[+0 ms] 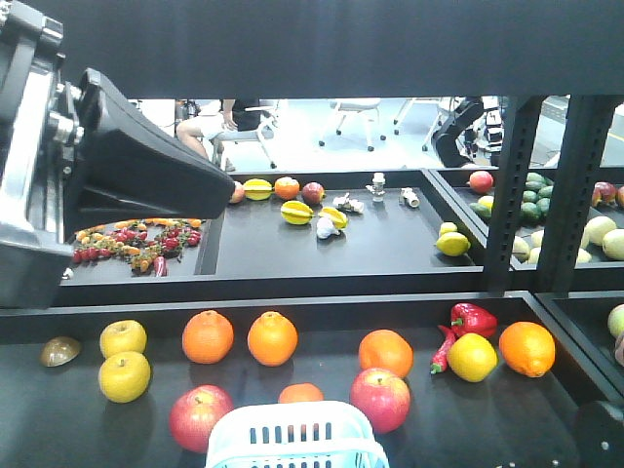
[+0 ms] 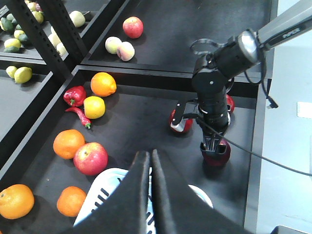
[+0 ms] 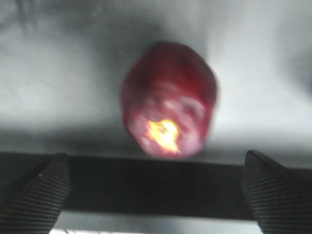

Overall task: Pick three apples into basket with both arms
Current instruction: 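Move the right gripper down over a red apple on the shelf, then close the right gripper on the red apple and lift it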

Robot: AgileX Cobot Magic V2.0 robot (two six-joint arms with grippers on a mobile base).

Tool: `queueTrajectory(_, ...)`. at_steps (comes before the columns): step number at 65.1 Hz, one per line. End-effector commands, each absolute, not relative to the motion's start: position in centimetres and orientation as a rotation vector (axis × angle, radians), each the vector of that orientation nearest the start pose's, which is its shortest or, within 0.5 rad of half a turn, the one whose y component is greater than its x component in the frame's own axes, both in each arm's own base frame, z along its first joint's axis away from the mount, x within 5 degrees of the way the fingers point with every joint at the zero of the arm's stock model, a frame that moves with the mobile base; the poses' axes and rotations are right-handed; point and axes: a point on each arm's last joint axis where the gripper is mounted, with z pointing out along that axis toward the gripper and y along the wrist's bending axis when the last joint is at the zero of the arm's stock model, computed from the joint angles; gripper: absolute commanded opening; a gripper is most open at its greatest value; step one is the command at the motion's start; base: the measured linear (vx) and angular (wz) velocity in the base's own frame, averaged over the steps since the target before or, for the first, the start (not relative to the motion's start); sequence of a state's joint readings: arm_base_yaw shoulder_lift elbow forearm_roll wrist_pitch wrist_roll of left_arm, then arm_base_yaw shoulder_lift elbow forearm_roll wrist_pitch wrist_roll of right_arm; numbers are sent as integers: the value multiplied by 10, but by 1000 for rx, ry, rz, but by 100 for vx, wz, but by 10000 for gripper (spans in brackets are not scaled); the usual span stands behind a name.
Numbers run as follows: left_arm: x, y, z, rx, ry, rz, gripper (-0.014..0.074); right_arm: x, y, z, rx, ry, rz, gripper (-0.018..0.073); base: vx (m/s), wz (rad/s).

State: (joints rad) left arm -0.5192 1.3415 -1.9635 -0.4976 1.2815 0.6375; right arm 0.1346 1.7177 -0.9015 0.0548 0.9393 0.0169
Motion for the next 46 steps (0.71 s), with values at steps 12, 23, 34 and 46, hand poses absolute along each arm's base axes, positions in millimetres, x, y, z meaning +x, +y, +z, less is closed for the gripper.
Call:
queueTrajectory(12, 158, -142, 559, 1200, 1601, -560, -8, 279, 43, 154, -125, 3199, 66, 673, 0, 0)
queueTrajectory(23, 158, -142, 559, 1200, 1601, -560, -8, 282, 43, 143, -92, 3209, 57, 671, 0, 0)
queueTrajectory(34, 158, -142, 559, 1200, 1601, -560, -8, 285, 43, 133, -87, 3222, 51, 668, 0, 0)
queueTrajectory(46, 158, -142, 559, 1200, 1601, -560, -8, 286, 43, 117, -71, 3263, 42, 666, 0, 0)
